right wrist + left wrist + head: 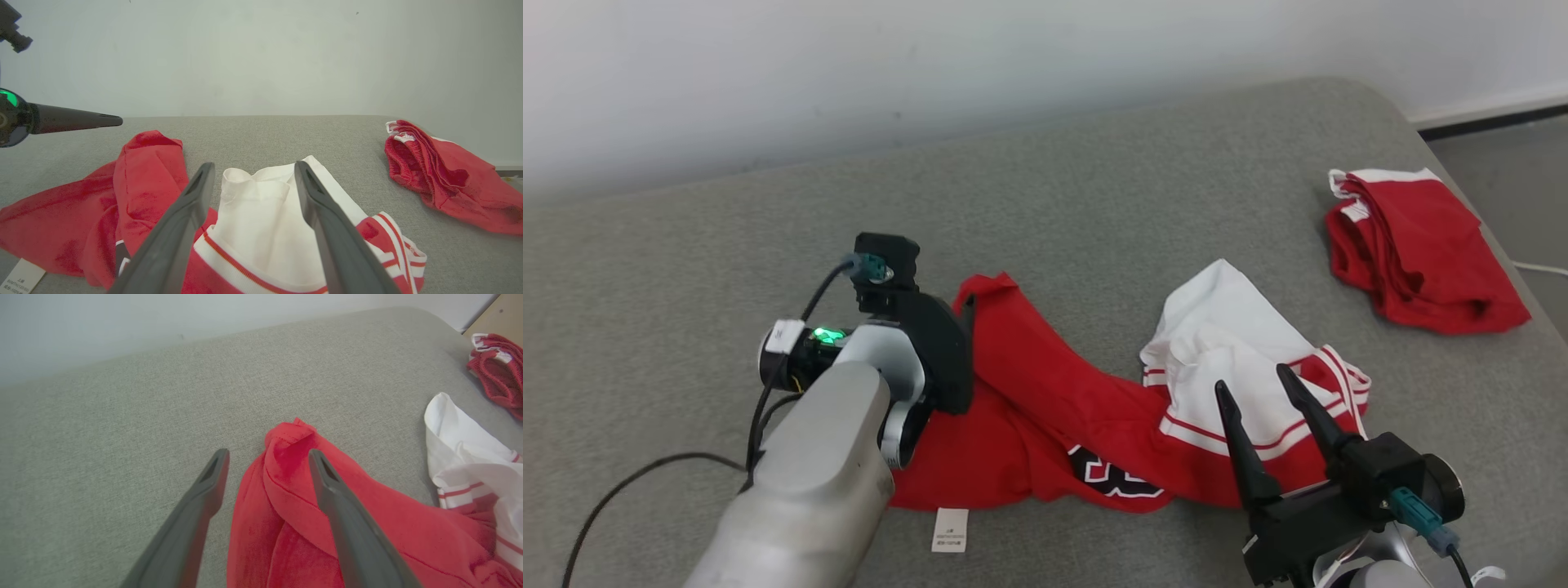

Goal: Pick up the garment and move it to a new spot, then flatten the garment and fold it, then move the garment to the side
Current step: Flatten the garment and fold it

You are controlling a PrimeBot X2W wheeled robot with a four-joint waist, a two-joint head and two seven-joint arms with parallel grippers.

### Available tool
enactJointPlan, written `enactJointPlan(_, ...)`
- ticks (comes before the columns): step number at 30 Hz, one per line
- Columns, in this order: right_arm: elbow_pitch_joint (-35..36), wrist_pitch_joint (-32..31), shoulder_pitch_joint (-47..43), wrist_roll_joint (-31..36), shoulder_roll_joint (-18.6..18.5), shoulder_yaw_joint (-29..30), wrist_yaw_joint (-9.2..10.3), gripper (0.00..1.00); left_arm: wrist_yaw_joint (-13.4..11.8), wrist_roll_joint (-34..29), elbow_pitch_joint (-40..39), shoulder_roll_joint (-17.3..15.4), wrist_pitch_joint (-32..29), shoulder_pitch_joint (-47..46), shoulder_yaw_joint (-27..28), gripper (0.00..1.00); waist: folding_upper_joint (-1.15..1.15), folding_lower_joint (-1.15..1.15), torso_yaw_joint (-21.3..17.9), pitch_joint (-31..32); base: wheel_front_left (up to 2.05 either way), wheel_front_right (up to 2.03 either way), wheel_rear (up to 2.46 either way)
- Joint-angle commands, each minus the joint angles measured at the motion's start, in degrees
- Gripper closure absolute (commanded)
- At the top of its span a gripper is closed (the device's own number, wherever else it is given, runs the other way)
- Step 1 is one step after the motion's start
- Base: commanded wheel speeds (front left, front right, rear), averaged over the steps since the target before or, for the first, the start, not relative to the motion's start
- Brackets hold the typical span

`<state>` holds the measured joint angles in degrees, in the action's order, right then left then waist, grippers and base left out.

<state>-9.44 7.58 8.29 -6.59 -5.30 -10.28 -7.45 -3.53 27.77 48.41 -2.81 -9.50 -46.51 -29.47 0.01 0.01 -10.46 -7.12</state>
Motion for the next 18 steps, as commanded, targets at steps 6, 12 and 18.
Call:
enactJointPlan(6, -1.66, 1.3, 1.41, -0.99, 0.16, -1.2, -0.04, 0.0, -2.86, 4.16, 5.96, -0.17, -5.44, -5.13, -1.26, 0.0, -0.01, -0.01, -5.22, -4.21, 0.0, 0.0, 0.0)
enactJointPlan(12, -2.57, 2.58, 2.05, -1.16, 0.32, -0.87, -0.03, 0.0, -4.3, 6.36, 10.48, -0.19, -6.08, -6.93, -1.29, 0.08, -0.01, -0.01, -6.67, -5.36, 0.0, 0.0, 0.0)
enactJointPlan(18, -2.84, 2.92, 2.13, -1.05, 0.58, -0.28, -0.04, 0.0, -4.47, 8.93, 11.32, -0.17, -6.23, -7.16, -1.59, 1.0, -0.01, -0.01, -6.43, -5.46, 0.0, 0.0, 0.0)
